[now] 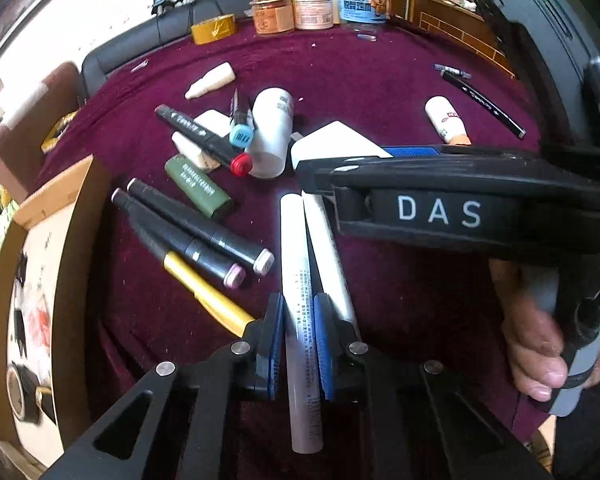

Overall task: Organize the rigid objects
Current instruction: 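Grasp the white charger with the right tool while the left tool grasps the white marker, then carry the white charger and white marker into the cardboard tray and open both tools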

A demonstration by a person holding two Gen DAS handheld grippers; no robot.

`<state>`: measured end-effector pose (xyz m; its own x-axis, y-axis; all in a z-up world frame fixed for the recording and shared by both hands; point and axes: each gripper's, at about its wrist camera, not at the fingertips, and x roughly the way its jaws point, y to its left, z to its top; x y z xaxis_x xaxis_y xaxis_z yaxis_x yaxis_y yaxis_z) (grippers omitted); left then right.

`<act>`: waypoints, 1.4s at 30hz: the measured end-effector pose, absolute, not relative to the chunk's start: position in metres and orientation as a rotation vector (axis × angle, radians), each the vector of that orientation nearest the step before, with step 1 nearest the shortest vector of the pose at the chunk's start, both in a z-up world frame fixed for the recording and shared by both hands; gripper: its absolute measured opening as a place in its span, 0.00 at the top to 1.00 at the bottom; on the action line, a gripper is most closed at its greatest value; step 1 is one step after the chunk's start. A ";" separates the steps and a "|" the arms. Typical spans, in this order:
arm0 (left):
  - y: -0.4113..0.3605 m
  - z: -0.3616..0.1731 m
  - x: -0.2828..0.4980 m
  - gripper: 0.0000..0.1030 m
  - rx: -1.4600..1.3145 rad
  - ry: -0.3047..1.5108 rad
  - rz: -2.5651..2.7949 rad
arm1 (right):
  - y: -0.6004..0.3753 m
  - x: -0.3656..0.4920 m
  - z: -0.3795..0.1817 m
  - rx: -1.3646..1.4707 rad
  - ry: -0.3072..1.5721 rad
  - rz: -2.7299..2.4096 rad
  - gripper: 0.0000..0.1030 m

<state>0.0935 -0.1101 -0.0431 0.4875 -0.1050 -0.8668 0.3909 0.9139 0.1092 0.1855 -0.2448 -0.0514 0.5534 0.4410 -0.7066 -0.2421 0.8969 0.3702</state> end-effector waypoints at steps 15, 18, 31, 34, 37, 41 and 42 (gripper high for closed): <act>-0.032 -0.014 0.080 0.87 -0.281 1.096 -0.440 | -0.245 0.186 -0.052 0.248 0.899 0.415 0.40; -0.029 -0.013 0.075 0.87 -0.307 1.096 -0.444 | -0.245 0.186 -0.053 0.248 0.900 0.419 0.38; 0.014 -0.008 0.044 0.87 -0.353 1.068 -0.368 | -0.239 0.185 -0.053 0.168 0.911 0.350 0.52; 0.022 -0.002 0.033 0.87 -0.357 1.043 -0.359 | -0.232 0.184 -0.053 0.116 0.913 0.325 0.53; 0.028 0.003 0.023 0.87 -0.361 1.030 -0.344 | -0.227 0.180 -0.051 0.071 0.931 0.257 0.54; 0.039 0.010 0.007 0.87 -0.364 1.005 -0.326 | -0.225 0.158 -0.052 0.018 0.948 0.170 0.55; 0.041 0.010 0.004 0.87 -0.367 1.000 -0.322 | -0.227 0.152 -0.052 0.021 0.951 0.154 0.55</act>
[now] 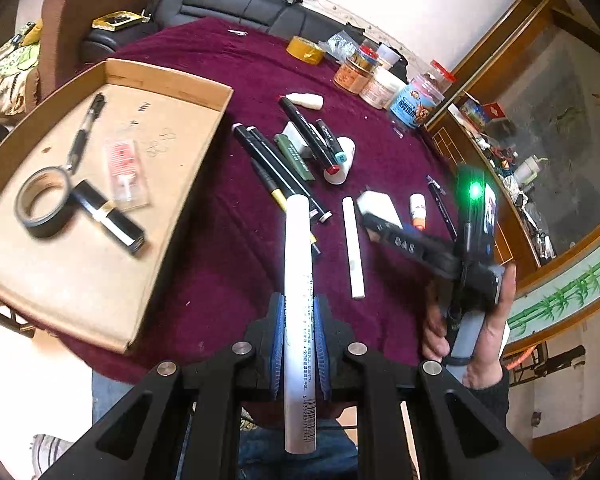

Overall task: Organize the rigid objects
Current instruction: 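Carry the white charger and white marker into the cardboard tray and open both tools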

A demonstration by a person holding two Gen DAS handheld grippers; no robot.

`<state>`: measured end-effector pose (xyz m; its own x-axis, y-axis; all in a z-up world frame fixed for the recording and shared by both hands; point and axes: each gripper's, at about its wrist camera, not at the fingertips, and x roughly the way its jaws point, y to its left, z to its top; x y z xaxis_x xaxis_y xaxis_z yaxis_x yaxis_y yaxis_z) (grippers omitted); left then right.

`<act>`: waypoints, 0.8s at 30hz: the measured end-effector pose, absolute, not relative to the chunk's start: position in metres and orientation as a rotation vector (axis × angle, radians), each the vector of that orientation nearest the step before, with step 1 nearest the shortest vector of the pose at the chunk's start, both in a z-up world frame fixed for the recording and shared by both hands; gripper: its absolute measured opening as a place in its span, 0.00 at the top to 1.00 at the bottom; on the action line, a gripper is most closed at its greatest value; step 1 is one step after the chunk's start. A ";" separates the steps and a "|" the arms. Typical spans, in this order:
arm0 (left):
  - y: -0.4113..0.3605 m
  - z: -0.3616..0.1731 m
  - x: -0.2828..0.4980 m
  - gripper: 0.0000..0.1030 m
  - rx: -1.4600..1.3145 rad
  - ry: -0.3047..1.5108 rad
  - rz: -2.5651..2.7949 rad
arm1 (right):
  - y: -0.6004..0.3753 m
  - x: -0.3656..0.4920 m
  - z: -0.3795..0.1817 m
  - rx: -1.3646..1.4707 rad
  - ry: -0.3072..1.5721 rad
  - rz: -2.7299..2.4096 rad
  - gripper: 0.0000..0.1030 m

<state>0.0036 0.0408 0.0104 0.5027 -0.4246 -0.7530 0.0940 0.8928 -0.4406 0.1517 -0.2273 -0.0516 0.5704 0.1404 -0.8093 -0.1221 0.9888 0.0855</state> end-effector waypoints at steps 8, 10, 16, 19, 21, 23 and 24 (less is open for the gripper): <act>0.052 0.023 -0.030 0.87 -0.388 0.962 -0.289 | -0.254 0.121 -0.042 0.231 0.920 0.174 0.55; 0.056 0.028 -0.041 0.87 -0.393 0.944 -0.287 | -0.249 0.105 -0.028 0.242 0.881 0.207 0.55; 0.068 0.038 -0.053 0.87 -0.405 0.922 -0.267 | -0.226 0.074 0.006 0.272 0.790 0.334 0.55; 0.074 0.043 -0.047 0.87 -0.414 0.907 -0.248 | -0.210 0.070 0.020 0.285 0.758 0.399 0.55; 0.078 0.047 -0.043 0.87 -0.415 0.896 -0.235 | -0.198 0.072 0.026 0.296 0.748 0.453 0.55; 0.083 0.048 -0.041 0.87 -0.416 0.890 -0.218 | -0.184 0.074 0.030 0.299 0.749 0.510 0.55; 0.086 0.048 -0.038 0.87 -0.420 0.892 -0.209 | -0.176 0.075 0.032 0.295 0.751 0.537 0.55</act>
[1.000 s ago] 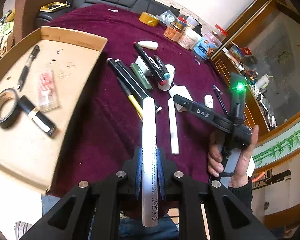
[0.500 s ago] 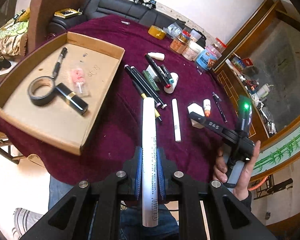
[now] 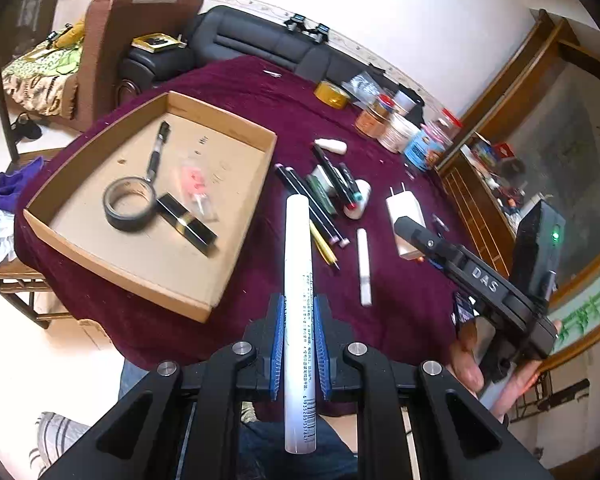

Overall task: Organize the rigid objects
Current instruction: 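Carry the white charger and white marker into the cardboard tray and open both tools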

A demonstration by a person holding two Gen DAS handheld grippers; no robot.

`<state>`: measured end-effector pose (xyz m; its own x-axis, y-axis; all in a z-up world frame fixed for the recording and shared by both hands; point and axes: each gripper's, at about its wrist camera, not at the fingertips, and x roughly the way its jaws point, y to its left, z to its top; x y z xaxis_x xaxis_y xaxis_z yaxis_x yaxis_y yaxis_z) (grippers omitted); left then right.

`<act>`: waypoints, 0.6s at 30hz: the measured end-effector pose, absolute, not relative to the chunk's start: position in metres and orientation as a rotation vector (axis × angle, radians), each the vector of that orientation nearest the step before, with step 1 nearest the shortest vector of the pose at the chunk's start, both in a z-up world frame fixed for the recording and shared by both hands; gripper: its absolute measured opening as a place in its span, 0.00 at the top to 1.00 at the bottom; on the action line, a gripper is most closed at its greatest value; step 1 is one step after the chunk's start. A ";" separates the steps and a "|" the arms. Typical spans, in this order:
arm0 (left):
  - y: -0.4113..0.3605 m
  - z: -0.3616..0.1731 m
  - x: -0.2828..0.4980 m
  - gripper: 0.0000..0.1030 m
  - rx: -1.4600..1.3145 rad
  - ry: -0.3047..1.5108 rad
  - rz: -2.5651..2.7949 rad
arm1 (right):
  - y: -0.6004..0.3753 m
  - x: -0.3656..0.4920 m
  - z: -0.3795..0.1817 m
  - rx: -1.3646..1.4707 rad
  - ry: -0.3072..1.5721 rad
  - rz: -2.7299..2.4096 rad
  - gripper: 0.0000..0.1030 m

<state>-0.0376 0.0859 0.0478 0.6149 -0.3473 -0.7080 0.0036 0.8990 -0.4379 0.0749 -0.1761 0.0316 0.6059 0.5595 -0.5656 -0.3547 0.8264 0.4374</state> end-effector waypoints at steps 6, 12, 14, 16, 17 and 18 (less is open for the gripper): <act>0.099 0.047 -0.014 0.87 -0.436 0.906 -0.173 | -0.137 0.091 0.028 0.283 0.798 0.652 0.55; 0.115 0.047 0.012 0.87 -0.445 0.913 -0.135 | -0.110 0.118 0.016 0.287 0.846 0.699 0.55; 0.125 0.046 0.021 0.87 -0.465 0.912 -0.137 | -0.097 0.128 0.013 0.278 0.866 0.722 0.55; 0.134 0.048 0.030 0.87 -0.471 0.899 -0.118 | -0.085 0.135 0.010 0.260 0.880 0.729 0.55; 0.140 0.049 0.036 0.87 -0.478 0.895 -0.111 | -0.080 0.139 0.010 0.254 0.886 0.729 0.55; 0.144 0.050 0.041 0.87 -0.484 0.892 -0.110 | -0.074 0.144 0.009 0.248 0.890 0.732 0.55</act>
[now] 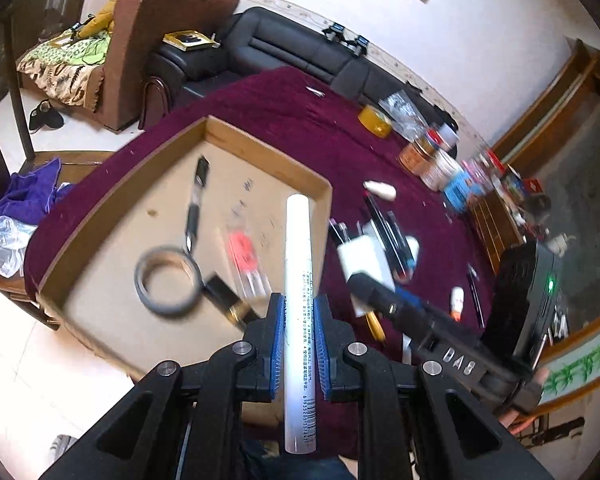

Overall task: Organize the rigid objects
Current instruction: 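Carry the white charger and white marker into the cardboard tray and open both tools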

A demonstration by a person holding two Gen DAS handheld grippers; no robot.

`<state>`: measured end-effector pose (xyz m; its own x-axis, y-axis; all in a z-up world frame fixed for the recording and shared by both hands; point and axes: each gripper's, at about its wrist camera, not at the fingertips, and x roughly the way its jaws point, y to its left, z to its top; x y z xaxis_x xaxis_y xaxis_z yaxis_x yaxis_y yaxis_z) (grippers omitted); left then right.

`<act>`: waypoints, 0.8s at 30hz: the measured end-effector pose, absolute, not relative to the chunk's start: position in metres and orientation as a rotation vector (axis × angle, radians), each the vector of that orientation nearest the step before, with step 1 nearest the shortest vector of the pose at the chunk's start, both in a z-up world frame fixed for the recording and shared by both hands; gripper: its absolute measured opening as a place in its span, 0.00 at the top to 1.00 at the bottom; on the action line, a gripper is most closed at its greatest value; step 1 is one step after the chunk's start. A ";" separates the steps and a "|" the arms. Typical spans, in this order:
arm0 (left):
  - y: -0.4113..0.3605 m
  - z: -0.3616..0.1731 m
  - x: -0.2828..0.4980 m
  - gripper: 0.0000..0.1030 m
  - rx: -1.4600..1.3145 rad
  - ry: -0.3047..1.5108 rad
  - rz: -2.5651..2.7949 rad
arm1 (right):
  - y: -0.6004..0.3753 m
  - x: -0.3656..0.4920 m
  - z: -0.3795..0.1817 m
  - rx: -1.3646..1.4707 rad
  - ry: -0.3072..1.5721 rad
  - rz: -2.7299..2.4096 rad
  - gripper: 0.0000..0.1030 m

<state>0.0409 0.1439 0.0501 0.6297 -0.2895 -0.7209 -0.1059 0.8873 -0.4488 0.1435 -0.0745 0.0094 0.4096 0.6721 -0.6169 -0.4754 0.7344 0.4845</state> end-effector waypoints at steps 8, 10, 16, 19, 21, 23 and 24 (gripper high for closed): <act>0.185 0.049 0.090 0.87 -0.440 0.873 -0.002 | -0.038 0.179 -0.001 0.222 0.908 0.718 0.55; 0.194 0.042 0.103 0.87 -0.414 0.893 0.039 | -0.028 0.186 -0.005 0.205 0.912 0.709 0.55; 0.203 0.016 0.140 0.86 -0.279 0.957 0.123 | -0.006 0.196 -0.014 0.115 0.886 0.663 0.55; 0.205 0.003 0.157 0.86 -0.249 0.991 0.134 | -0.002 0.197 -0.020 0.082 0.891 0.667 0.55; 0.203 -0.002 0.165 0.86 -0.214 1.007 0.146 | 0.003 0.196 -0.024 0.060 0.887 0.666 0.55; 0.202 -0.009 0.174 0.86 -0.178 1.031 0.153 | 0.005 0.196 -0.026 0.038 0.885 0.648 0.55; 0.201 -0.013 0.177 0.86 -0.165 1.050 0.161 | 0.007 0.196 -0.026 0.028 0.879 0.642 0.55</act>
<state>0.1774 0.2015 -0.0128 0.4880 0.0530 -0.8712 -0.2099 0.9760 -0.0582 0.1955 0.0068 -0.0264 0.4638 0.5333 -0.7075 -0.5110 0.8134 0.2781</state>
